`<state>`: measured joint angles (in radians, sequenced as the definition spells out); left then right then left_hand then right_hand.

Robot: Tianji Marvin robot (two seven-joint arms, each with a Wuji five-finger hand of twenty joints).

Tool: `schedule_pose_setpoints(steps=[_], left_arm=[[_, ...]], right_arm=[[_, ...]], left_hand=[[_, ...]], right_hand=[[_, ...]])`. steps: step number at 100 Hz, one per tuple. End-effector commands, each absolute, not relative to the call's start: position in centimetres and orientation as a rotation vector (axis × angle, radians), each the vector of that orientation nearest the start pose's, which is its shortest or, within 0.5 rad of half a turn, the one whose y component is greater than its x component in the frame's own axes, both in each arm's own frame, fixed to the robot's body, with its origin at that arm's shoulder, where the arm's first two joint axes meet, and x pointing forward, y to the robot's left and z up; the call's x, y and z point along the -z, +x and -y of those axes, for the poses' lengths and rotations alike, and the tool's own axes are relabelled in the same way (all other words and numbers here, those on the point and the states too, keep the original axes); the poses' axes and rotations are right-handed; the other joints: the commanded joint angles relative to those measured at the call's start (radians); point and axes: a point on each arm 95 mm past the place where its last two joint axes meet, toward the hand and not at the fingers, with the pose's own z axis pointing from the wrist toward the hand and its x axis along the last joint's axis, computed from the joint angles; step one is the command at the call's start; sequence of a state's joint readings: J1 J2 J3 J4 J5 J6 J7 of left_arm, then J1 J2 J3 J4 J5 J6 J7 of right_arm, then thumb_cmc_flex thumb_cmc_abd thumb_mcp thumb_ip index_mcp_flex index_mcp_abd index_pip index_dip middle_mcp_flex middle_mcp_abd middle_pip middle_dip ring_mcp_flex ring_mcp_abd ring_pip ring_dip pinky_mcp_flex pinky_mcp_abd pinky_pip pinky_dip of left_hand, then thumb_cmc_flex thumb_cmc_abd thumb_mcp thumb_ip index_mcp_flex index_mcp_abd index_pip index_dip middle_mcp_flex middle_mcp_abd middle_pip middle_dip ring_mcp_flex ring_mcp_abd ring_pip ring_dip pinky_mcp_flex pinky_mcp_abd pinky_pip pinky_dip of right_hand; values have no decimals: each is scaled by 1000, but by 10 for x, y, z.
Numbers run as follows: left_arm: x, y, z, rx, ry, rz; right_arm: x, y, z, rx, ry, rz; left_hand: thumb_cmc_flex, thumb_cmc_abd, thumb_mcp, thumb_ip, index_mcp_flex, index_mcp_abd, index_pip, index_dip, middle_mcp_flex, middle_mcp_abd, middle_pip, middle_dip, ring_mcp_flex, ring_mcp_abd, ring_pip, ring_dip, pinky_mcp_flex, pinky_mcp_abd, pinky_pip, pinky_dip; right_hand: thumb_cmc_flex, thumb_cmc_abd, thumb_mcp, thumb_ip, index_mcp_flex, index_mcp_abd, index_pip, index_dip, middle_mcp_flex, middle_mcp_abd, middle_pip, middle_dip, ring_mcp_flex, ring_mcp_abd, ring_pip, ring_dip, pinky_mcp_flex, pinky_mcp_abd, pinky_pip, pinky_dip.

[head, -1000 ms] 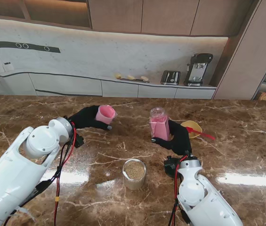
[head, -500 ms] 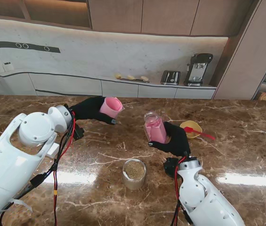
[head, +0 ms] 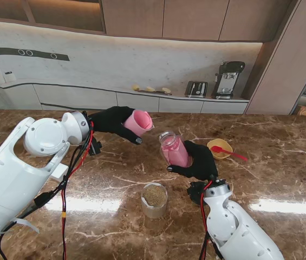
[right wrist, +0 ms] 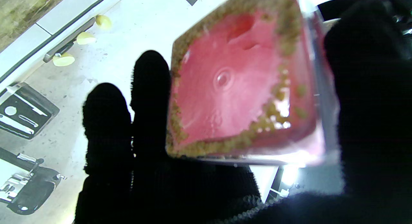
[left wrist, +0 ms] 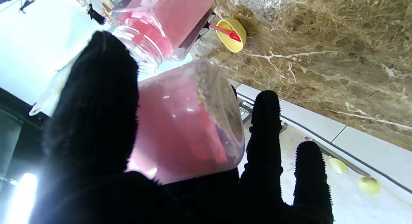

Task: Measure grain into the airtight container

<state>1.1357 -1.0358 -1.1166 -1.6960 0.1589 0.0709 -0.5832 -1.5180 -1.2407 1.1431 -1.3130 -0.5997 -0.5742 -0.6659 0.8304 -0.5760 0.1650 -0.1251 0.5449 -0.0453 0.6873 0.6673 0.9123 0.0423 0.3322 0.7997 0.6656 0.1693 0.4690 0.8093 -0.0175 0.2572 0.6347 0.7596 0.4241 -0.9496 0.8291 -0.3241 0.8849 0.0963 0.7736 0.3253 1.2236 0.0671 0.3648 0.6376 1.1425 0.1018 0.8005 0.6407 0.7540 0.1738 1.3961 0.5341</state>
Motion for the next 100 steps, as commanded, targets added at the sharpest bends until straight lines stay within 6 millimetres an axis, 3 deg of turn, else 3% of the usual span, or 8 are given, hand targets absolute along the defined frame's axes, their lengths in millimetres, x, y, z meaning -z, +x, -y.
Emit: schedule_pose_setpoints(steps=[1,60,100], left_arm=[[161,461,63,1989,-1623,-1798],[153,454,82,1916,-1511,-1951],[152,451,83,1849,-1431,-2025]], right_arm=[[344,385,-26,3008,-1566,902],[339,381,-31,3011,-1537,933],[338,380,-30,3024,-1557,922]], left_hand=[[209,300,121,22,186,-156,123,-9,127,-48,126,50,20,0,36,22,-13,12,37,-3],[226,294,114,28,199,-168,136,-55,132,-42,152,114,22,0,54,51,-18,13,33,-11],[224,291,117,28,198,-181,149,-60,132,-45,159,151,23,-6,59,67,-22,8,24,-18]], right_hand=[[385,143,367,75,168,-373,113,47,97,-183,97,23,49,-106,10,10,8,-25,11,9],[379,146,368,74,164,-370,117,44,97,-178,96,22,51,-106,8,13,11,-23,11,10],[378,151,364,73,161,-368,120,41,95,-177,96,22,52,-106,8,14,11,-23,12,10]])
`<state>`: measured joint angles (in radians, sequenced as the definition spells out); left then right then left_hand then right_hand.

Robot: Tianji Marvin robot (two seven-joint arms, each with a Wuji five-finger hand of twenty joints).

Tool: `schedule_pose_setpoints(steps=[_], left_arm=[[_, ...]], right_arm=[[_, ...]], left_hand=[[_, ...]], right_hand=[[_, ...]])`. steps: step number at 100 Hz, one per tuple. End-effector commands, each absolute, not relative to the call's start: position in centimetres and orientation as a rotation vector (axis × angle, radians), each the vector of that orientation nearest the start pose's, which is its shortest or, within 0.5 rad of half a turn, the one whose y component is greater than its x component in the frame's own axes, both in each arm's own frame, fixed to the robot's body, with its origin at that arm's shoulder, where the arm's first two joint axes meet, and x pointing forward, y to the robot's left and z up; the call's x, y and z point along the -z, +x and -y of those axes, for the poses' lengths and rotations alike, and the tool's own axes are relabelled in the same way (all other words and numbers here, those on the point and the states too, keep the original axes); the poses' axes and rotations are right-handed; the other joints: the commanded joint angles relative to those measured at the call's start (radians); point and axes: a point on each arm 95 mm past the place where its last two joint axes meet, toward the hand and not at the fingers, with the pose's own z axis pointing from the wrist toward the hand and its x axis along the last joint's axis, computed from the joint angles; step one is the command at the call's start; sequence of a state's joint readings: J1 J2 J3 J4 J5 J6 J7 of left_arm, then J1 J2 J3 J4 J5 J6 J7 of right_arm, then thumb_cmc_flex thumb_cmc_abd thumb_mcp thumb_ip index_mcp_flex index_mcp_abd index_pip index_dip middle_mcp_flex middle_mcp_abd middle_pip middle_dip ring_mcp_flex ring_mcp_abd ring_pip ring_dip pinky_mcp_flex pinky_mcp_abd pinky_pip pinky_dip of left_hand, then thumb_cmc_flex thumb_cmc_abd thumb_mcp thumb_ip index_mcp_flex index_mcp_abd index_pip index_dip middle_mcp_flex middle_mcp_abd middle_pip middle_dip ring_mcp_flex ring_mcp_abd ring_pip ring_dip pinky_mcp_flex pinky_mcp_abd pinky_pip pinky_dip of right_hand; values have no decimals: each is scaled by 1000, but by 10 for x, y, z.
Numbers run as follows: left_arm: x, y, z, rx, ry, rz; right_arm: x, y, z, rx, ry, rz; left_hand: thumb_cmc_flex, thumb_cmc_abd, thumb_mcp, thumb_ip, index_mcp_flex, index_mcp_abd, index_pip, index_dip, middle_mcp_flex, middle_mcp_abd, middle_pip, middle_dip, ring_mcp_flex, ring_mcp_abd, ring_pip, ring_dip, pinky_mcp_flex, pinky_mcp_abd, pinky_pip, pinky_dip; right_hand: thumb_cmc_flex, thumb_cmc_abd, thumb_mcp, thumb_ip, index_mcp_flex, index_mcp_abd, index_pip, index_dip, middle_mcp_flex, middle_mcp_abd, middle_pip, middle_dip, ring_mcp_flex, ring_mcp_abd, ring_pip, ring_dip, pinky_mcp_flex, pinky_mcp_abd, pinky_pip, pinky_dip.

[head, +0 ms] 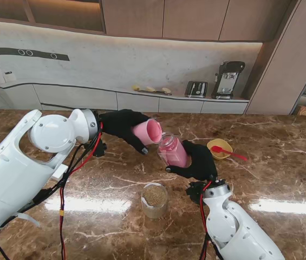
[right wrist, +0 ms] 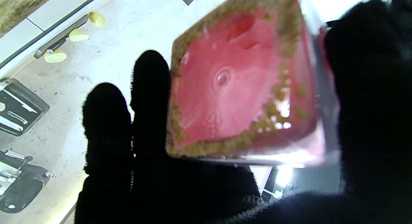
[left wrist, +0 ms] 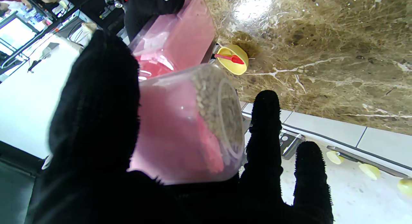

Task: Measure grain into the airtight container

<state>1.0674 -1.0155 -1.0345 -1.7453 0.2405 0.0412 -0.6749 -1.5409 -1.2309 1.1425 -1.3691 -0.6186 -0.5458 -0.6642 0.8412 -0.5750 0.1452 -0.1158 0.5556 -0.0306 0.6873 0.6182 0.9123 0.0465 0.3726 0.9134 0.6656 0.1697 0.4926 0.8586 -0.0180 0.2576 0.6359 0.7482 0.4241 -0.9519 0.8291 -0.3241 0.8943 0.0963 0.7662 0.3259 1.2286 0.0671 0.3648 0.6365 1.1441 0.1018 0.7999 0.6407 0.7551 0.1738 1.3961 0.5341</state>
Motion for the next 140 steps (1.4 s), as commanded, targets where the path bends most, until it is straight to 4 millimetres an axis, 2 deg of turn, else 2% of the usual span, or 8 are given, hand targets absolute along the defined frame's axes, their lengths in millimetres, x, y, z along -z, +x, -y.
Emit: schedule_pose_setpoints(steps=[1,40,82,111,140], left_arm=[[152,451,83,1848,-1429,-2026],[144,453,86,1808,-1317,-2051],[139,454,92,1789,-1150,-2033],[131,451,99,1744,-1011,-2054],[118,446,112,1669,-847,-2097]], right_arm=[[338,380,-30,3024,-1558,922],[336,380,-30,3041,-1535,948],[337,380,-34,3038,-1523,972],[337,379,-37,3027,-1525,973],[337,379,-37,3028,-1533,976]], left_hand=[[213,291,137,19,188,-196,150,-11,132,-49,119,38,24,-6,35,19,-22,8,23,-7],[210,290,140,18,184,-177,150,-25,131,-43,126,53,24,-9,38,31,-22,1,17,-12],[196,292,143,13,188,-159,162,-45,135,-36,181,72,46,0,67,57,-8,-1,32,-11],[180,295,156,6,186,-163,173,-49,132,-35,249,95,56,20,123,112,-16,-2,43,-25],[169,285,167,15,189,-160,177,-51,140,-37,305,119,66,31,168,164,-6,-11,55,-28]], right_hand=[[378,153,364,74,152,-368,127,41,90,-177,96,23,50,-106,9,14,10,-23,12,10],[378,153,363,74,150,-369,129,38,90,-175,95,22,50,-107,9,14,11,-24,13,10],[366,160,363,71,143,-366,136,34,90,-168,95,21,53,-104,11,14,14,-23,16,11],[359,169,361,69,134,-361,145,29,89,-156,95,21,55,-104,13,15,14,-19,20,12],[353,175,358,67,127,-357,154,22,87,-157,94,20,56,-101,14,15,13,-17,21,11]])
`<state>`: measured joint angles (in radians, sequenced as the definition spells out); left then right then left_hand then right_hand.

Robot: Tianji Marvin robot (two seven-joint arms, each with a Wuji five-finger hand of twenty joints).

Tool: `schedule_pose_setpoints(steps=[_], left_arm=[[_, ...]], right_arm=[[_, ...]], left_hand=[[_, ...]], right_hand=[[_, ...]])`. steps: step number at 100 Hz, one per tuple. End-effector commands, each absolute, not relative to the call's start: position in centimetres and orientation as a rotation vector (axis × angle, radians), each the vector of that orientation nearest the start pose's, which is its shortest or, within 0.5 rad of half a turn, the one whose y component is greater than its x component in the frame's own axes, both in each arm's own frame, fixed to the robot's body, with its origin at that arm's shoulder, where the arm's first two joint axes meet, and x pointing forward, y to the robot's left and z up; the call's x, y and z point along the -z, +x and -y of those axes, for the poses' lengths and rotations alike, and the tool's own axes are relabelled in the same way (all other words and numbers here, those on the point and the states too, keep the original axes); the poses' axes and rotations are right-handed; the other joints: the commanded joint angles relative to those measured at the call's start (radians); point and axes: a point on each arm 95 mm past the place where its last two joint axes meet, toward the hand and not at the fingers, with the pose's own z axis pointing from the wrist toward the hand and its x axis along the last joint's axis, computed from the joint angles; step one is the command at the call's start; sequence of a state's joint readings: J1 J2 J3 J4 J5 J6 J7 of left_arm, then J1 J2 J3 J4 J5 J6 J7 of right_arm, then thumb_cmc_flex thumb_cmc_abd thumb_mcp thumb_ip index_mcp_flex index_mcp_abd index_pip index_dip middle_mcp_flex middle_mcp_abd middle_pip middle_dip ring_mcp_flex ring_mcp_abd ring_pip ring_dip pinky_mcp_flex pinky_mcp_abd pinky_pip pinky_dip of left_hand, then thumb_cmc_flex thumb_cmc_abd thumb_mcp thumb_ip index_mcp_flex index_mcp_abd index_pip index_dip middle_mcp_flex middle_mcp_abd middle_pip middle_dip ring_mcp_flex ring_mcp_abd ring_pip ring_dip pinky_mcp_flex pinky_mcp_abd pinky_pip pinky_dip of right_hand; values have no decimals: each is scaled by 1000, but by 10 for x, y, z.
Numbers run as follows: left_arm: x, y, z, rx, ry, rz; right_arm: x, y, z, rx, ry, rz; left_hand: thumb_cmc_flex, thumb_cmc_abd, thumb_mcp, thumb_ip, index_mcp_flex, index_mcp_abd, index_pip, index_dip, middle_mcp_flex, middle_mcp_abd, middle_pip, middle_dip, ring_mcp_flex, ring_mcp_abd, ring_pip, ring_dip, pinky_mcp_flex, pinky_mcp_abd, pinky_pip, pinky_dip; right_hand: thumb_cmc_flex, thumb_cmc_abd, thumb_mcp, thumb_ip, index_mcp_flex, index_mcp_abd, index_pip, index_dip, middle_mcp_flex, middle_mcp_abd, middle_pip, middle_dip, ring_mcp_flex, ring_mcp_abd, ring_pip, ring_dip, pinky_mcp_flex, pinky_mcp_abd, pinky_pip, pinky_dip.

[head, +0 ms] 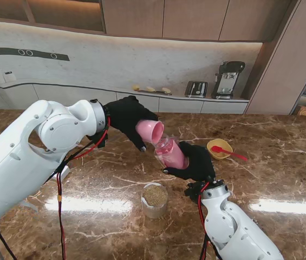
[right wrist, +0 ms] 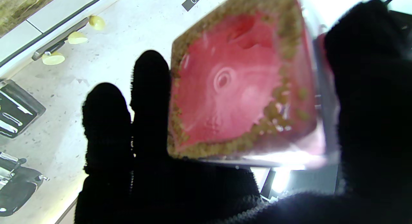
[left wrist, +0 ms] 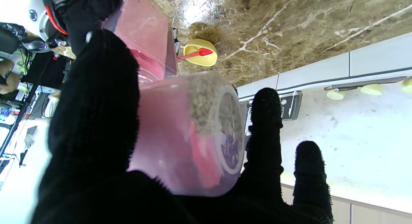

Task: Measure grain into the airtight container

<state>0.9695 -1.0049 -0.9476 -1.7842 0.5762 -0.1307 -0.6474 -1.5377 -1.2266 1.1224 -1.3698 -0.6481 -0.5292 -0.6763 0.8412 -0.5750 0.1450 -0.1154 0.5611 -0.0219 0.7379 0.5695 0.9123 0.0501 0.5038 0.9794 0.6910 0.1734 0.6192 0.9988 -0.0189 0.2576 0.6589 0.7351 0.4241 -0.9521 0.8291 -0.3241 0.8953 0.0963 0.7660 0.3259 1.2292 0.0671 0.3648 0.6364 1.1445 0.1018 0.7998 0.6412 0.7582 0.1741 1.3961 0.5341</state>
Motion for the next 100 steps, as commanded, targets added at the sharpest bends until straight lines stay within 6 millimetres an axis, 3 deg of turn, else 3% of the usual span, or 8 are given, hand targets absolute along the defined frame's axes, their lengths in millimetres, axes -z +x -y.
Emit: schedule_pose_setpoints(steps=[1,13,18,22,71,77,100], left_arm=[[118,446,112,1666,-843,-2097],[116,445,116,1634,-771,-2102],[116,444,118,1629,-748,-2101],[115,444,119,1619,-728,-2102],[110,437,129,1507,-464,-2127],[110,436,131,1491,-427,-2130],[111,433,135,1456,-345,-2143]], right_arm=[[337,379,-37,3029,-1534,976],[337,378,-37,3031,-1543,976],[337,378,-36,3032,-1545,974],[337,378,-36,3034,-1546,974],[337,378,-36,3026,-1552,984],[337,378,-36,3026,-1554,985],[336,378,-36,3024,-1558,979]], left_hand=[[169,284,168,15,185,-168,127,-3,140,-40,175,53,41,28,43,26,-5,-11,33,-15],[157,276,181,16,188,-170,128,-6,148,-46,189,53,51,26,55,39,2,-12,46,-13],[127,260,240,3,190,-166,134,-12,150,-43,206,35,58,29,55,58,3,-12,57,-21],[126,258,244,3,191,-165,134,-13,152,-44,209,35,59,30,56,59,3,-14,59,-21],[95,237,285,5,201,-171,140,-17,171,-54,234,34,83,29,84,80,16,-19,83,-21],[78,231,310,2,201,-178,143,-20,173,-60,238,25,88,23,86,83,18,-20,89,-23],[62,222,335,-5,204,-183,147,-22,179,-65,245,20,96,20,87,86,20,-22,95,-29]], right_hand=[[353,176,358,68,125,-357,155,21,87,-153,94,21,55,-101,15,14,10,-17,21,11],[352,177,357,67,122,-354,159,18,86,-146,94,20,56,-100,15,14,12,-18,23,11],[352,178,357,67,120,-353,160,16,86,-145,93,20,56,-100,15,14,12,-17,23,11],[351,178,357,67,119,-353,161,15,87,-157,94,21,56,-100,15,14,12,-17,23,11],[350,180,355,67,116,-353,169,6,85,-143,93,20,56,-99,15,14,12,-16,25,10],[349,180,355,67,116,-353,170,6,86,-157,93,20,56,-100,14,13,12,-16,25,10],[350,181,354,67,115,-352,172,3,85,-144,92,20,56,-100,15,13,12,-15,25,9]])
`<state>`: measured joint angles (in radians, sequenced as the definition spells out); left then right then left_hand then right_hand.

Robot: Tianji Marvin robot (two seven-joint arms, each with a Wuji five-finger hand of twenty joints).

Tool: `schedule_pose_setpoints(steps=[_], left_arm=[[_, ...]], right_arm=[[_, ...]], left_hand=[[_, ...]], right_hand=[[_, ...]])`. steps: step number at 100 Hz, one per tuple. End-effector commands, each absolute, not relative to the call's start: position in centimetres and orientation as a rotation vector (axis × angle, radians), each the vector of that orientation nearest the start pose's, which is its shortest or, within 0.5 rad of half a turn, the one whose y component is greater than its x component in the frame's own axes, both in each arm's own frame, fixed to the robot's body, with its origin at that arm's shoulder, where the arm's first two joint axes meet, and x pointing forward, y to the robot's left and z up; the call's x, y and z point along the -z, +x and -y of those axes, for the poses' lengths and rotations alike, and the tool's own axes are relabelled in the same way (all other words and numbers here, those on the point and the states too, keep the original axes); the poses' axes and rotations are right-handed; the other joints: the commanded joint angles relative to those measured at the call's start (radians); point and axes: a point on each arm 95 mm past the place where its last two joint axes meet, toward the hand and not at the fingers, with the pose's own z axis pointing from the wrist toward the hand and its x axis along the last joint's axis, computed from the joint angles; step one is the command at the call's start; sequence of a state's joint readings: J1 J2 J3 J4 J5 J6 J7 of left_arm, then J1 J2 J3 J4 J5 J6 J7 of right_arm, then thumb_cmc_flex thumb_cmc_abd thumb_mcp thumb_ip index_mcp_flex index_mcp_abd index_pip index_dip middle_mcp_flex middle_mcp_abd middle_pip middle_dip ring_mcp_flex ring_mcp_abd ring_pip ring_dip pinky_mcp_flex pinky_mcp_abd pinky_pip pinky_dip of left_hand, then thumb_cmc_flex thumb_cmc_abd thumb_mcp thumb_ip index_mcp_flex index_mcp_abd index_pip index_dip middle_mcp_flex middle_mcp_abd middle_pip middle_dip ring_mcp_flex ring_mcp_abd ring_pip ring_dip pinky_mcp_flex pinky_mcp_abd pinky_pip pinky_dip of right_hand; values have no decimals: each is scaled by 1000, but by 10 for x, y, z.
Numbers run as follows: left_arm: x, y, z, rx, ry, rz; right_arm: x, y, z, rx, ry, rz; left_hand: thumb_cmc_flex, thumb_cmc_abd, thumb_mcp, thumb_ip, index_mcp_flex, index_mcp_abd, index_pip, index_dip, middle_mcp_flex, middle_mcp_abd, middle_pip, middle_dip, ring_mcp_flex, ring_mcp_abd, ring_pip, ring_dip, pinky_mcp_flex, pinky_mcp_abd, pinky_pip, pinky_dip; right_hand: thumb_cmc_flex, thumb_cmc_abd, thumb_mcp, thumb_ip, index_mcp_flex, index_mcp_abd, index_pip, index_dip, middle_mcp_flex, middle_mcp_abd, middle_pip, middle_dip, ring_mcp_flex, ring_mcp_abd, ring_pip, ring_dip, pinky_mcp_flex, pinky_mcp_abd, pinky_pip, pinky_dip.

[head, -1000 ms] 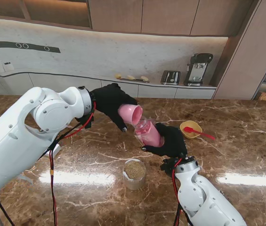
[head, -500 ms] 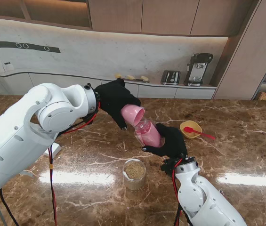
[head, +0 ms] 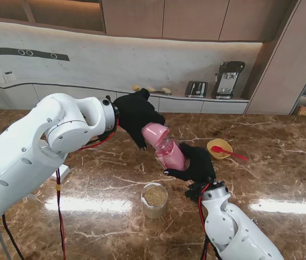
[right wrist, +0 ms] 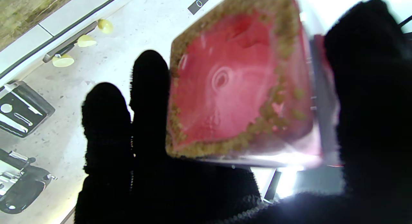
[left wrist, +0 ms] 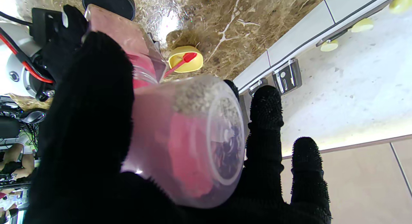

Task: Measure grain into the airtight container

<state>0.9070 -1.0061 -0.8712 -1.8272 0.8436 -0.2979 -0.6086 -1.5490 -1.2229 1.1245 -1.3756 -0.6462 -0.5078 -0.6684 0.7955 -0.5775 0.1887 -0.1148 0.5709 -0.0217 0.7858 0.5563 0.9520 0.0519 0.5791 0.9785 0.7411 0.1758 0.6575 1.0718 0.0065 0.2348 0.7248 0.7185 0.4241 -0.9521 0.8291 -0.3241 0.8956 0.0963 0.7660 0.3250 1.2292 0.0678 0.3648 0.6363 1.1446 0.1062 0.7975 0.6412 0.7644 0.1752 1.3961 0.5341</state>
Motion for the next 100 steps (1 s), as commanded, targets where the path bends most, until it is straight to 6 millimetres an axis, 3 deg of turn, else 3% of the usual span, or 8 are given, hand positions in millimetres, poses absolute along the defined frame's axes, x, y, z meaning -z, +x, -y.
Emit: schedule_pose_setpoints(steps=[1,100], left_arm=[[111,433,136,1454,-341,-2144],[122,433,147,1347,-154,-2170]], right_arm=[[336,378,-36,3024,-1558,979],[335,377,-37,3023,-1544,989]], left_hand=[[108,224,292,-6,194,-183,99,-9,140,-66,170,21,45,19,49,13,-5,1,29,-12],[79,208,329,-6,198,-190,110,-9,160,-82,186,22,71,4,61,21,8,-12,42,-18]], right_hand=[[350,181,354,67,115,-352,172,4,85,-144,92,20,56,-105,17,13,6,-16,25,9],[347,182,355,66,113,-352,177,0,87,-155,92,20,57,-104,18,13,6,-16,28,9]])
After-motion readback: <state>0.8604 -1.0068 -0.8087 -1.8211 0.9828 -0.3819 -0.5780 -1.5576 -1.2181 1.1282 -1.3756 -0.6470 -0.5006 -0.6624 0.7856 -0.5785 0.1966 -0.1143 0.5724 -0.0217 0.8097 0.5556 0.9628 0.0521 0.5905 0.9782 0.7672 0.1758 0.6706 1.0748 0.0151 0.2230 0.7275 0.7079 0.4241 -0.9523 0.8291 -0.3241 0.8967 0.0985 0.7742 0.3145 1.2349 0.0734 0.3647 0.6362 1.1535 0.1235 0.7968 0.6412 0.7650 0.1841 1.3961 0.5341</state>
